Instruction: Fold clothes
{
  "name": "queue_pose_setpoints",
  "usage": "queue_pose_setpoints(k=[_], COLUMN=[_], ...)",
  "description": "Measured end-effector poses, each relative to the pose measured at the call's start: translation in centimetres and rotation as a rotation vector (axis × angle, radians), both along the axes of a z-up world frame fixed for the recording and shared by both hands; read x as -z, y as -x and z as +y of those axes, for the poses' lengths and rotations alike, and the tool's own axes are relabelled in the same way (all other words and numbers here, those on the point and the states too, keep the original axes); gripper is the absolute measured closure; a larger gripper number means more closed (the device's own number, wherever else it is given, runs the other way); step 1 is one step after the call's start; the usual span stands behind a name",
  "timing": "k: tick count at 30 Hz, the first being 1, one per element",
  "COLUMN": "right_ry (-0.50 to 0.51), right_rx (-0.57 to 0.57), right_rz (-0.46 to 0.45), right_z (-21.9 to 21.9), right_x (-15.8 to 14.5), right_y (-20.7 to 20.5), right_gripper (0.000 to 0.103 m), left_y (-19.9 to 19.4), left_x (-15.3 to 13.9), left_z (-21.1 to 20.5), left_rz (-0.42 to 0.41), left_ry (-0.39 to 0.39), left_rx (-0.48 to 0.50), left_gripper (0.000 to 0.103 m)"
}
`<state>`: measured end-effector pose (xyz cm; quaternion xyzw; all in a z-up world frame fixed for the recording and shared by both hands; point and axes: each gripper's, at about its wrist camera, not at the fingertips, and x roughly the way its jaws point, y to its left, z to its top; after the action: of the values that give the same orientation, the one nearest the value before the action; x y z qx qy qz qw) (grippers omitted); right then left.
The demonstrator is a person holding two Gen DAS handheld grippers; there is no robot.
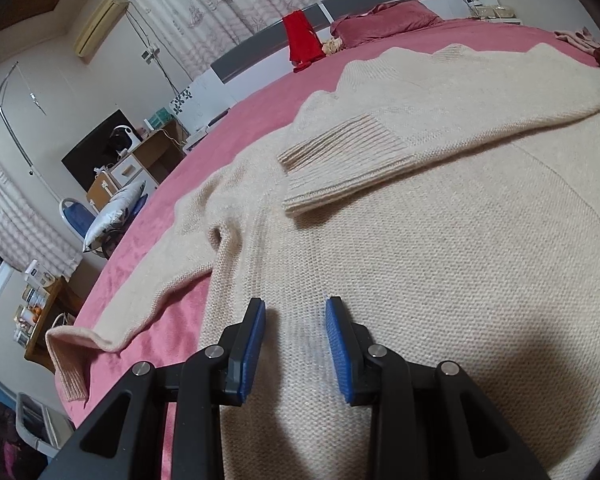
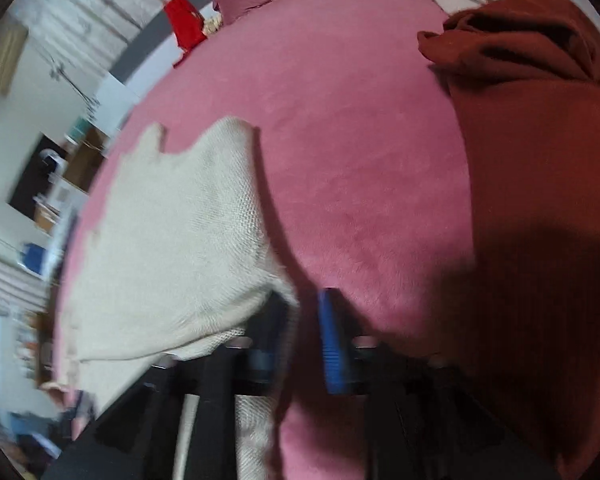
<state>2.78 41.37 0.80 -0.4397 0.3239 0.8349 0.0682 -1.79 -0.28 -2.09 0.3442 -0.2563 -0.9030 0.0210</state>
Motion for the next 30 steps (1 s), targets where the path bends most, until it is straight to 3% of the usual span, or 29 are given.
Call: queue_pose_setpoints(k=[2, 4, 7, 10, 13, 15, 17, 19, 23, 25, 26, 27, 30], right_ry=[0.008, -0.008, -0.001, -0.003, -0.016, -0.022, -0.028, -0.022, -0.130, -0.103, -0.005, 0.038, 0.142], right_rx=[0.008, -0.023, -0.170, -0.299, -0.342, -0.332, -0.301, -0.315, -0.427, -0.483, -0.526, -0.525, -0.503], right_rz=[0.020, 0.038, 0.001, -0.123, -0.171, -0.141, -0.064, 0.018, 0.030, 0.009, -0.007, -0.032, -0.097], right_z=[0.1, 0.1, -1.4, -3.5, -5.0, -5.5, -6.6, -7.9, -12.5, -13.3, -13.7, -14.0, -15.1], right_x=[-1.3, -2.9, -3.5, -2.4, -0.3, 1.3, 1.7, 2.1, 2.2, 1.7, 1.8, 2.2, 3.0], right_y=[-1.7, -3.8, -7.1, -10.4, -12.2, -15.7, -15.2, -14.5, -12.6, -12.3, -12.3, -12.4, -12.6], right_gripper=[0.040, 0.040, 0.040, 0.039, 0.034, 0.030, 0.021, 0.021, 0.018, 0.047, 0.086, 0.090, 0.090], left_y=[-0.3, -0.6, -1.1, -1.9, -2.8, -3.6, -4.3, -4.3, -3.9, -4.1, -4.4, -4.6, -5.1], left_x=[-0.2, -0.4, -0.8, -1.0, -1.2, -1.2, -1.4, -1.6, -0.8, -0.5, -0.4, -0.2, 0.1], left_z=[-0.4, -0.8, -1.4, -2.3, -2.9, -3.4, -3.8, -4.3, -5.6, -5.4, -5.0, -4.7, -4.3], left_rz=[-0.010, -0.019, -0.034, -0.038, -0.036, -0.039, -0.022, -0.007, -0.033, -0.001, 0.019, 0.037, 0.066], left_ry=[-0.016, -0.033, -0.057, -0.107, -0.128, -0.143, -0.135, -0.133, -0.197, -0.179, -0.149, -0.120, -0.105], left_rx=[0.003, 0.006, 0.010, 0.004, -0.007, -0.020, -0.021, -0.031, -0.059, -0.052, -0.043, -0.035, -0.035], left_gripper=[0.071, 0.071, 0.071, 0.072, 0.071, 0.071, 0.071, 0.069, 0.069, 0.069, 0.069, 0.069, 0.071])
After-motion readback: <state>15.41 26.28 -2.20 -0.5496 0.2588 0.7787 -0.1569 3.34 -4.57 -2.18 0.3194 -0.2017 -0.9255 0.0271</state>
